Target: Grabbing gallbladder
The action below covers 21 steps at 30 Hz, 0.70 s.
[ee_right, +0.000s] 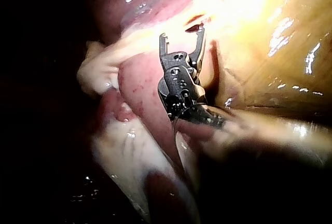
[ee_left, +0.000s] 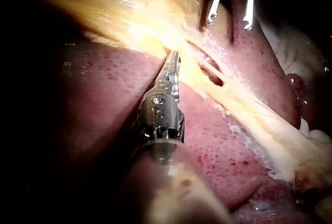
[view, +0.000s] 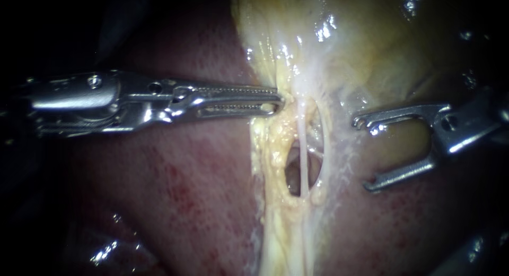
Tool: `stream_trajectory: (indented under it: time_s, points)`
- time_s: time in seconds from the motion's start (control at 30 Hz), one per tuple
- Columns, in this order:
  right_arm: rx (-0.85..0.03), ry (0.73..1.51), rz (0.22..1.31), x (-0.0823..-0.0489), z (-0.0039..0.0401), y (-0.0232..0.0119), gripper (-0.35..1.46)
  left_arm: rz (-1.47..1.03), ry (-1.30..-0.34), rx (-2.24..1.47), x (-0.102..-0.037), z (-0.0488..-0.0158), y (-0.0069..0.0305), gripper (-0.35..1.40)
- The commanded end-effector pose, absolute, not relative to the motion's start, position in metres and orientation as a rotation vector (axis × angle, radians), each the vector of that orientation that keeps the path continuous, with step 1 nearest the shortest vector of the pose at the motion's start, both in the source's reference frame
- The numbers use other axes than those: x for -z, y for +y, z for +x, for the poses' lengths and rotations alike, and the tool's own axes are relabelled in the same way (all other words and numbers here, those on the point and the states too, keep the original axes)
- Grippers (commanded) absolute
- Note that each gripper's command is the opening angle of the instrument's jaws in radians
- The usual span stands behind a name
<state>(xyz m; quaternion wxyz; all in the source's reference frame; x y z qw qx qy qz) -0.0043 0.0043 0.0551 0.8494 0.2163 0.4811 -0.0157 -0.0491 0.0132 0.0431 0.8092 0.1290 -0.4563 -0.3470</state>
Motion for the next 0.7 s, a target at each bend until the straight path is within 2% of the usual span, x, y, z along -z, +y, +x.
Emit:
stream_trajectory:
  time_s: [0.03,0.7]
  points:
    - [0.033,1.014,0.456,-0.0551,-0.0043,0.0043,0.60,0.276,-0.973,0.741,-0.0431,-0.0490,0.0132,-0.35]
    - [0.028,1.012,0.459,-0.0551,-0.0043,0.0043,0.60,0.284,-0.972,0.737,-0.0428,-0.0487,0.0130,-0.35]
